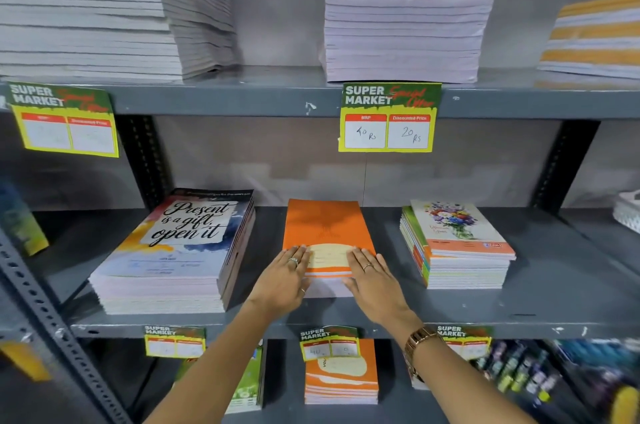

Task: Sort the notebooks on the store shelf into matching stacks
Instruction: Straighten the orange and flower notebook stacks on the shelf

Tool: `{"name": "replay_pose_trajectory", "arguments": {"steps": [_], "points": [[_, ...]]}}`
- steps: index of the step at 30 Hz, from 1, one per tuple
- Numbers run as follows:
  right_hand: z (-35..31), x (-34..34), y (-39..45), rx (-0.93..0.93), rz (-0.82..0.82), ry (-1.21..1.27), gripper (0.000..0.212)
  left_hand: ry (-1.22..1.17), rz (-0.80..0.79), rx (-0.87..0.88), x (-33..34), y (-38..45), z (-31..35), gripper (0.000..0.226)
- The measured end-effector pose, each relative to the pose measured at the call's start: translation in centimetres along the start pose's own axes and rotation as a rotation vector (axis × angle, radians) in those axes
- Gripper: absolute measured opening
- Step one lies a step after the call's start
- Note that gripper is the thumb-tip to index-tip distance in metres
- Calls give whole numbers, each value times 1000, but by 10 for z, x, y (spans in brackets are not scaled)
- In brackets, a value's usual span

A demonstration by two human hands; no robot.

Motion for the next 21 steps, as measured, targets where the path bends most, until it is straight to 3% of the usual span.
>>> {"name": "replay_pose_trajectory", "arguments": {"steps": [21], "points": [[-6,-5,2,12,8,-46,53,-104,60,-40,-8,-1,-5,56]]}}
Point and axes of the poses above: each hand's wrist, its own y-axis towards the middle knuckle, its own x-axis out of the palm, z = x × y, the point moved 10 cm from there along y, towards the middle knuckle, and after that the axes turned 12 degrees about -x, right-handed, at the moved point
